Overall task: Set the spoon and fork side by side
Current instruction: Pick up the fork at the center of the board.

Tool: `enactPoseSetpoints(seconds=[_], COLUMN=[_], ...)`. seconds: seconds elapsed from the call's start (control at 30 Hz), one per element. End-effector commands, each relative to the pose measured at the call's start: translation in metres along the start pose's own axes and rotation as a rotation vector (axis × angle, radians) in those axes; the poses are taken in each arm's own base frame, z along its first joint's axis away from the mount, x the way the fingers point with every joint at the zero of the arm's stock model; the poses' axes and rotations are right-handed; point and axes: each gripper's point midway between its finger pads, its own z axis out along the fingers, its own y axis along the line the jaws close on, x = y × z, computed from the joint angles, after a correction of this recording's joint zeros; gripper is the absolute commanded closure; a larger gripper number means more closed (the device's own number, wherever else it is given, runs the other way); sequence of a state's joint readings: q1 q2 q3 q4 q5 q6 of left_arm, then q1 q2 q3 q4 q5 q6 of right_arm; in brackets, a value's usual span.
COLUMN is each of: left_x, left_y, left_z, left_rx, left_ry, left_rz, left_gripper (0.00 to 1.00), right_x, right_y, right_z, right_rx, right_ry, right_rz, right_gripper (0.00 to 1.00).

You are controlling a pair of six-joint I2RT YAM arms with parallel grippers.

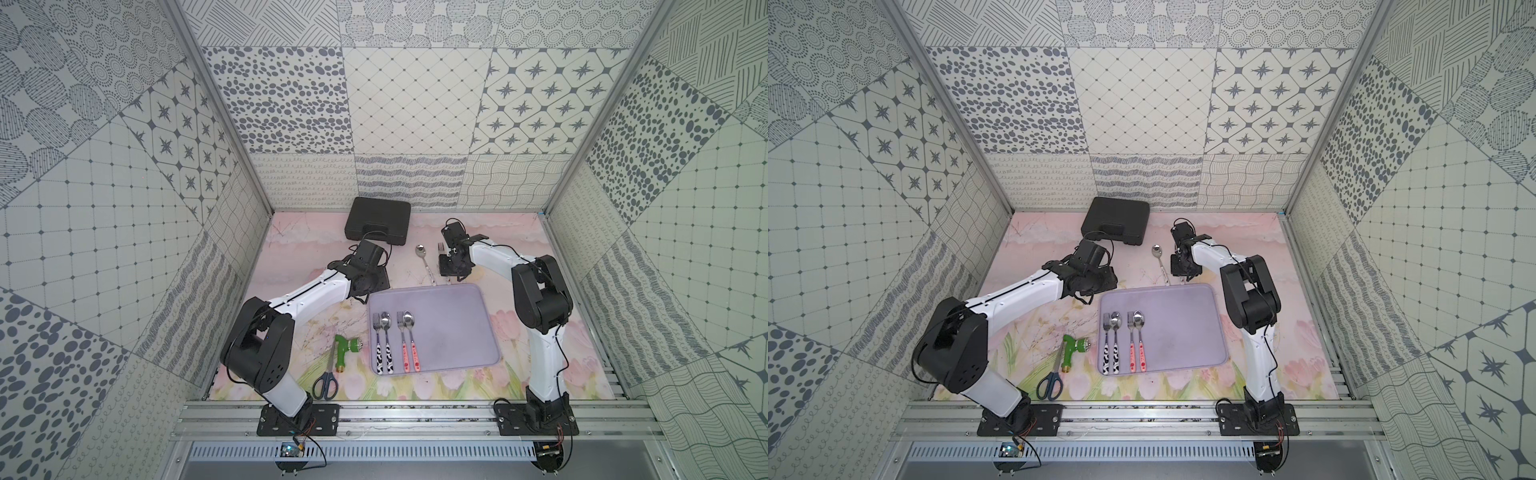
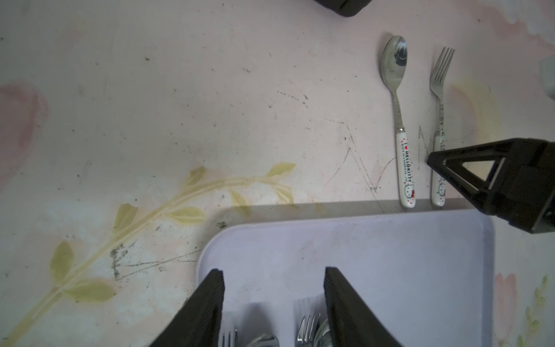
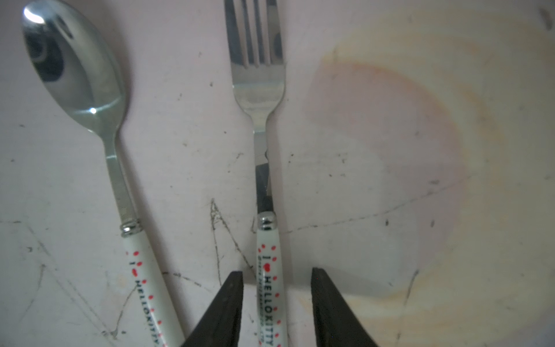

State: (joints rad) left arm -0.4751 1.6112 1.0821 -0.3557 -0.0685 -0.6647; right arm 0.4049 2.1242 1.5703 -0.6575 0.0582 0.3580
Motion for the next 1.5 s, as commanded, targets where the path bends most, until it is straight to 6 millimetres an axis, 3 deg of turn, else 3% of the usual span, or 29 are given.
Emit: enactPoseSetpoints(seconds=[0.0,0.13,0.43,0.63,0.9,1.13,1.47], left_x=[-0.006,-0.002,0.002,0.015,0.013,0.012,0.013], left_y=[-0.01,-0.002,0.012,0.024,0.032,0.039,0.043], left_z=[-0.008,-0.014,-0.03,-0.032,-0.038,-0.038,-0.036], left_rx=[0.115,0.116,0.111,0.114,0.075,0.035,0.019], left_ry=[-0.093,-0.133,-0.198,-0.214,-0.234,-0.245,-0.247], left_rz=[0.036,0.034,0.005,-0.021,-0.014,-0.01,-0.007], left_gripper=[0.34,0.29,0.23,0.19,0.15,0.07,0.01], right_x=[0.002,0.002,-0.008,-0.02,-0.024,-0.007,0.055], right_y=[0.0,0.001,0.002,0.003,0.011,0.015,0.018], right_z=[0.006,0.007,-0.006,-0.026,-0.058,-0.081,-0.108], right_rx=[0.027,0.033,0.048,0.056,0.068,0.072,0.059], right_ry=[0.02,0.03,0.005,-0.045,-0.088,-0.103,-0.078], right_rz=[-0.01,-0.011,-0.004,0.0,-0.023,-0.029,-0.031], right_gripper=[0.63,0.71,0.99,1.0,1.0,1.0,1.0])
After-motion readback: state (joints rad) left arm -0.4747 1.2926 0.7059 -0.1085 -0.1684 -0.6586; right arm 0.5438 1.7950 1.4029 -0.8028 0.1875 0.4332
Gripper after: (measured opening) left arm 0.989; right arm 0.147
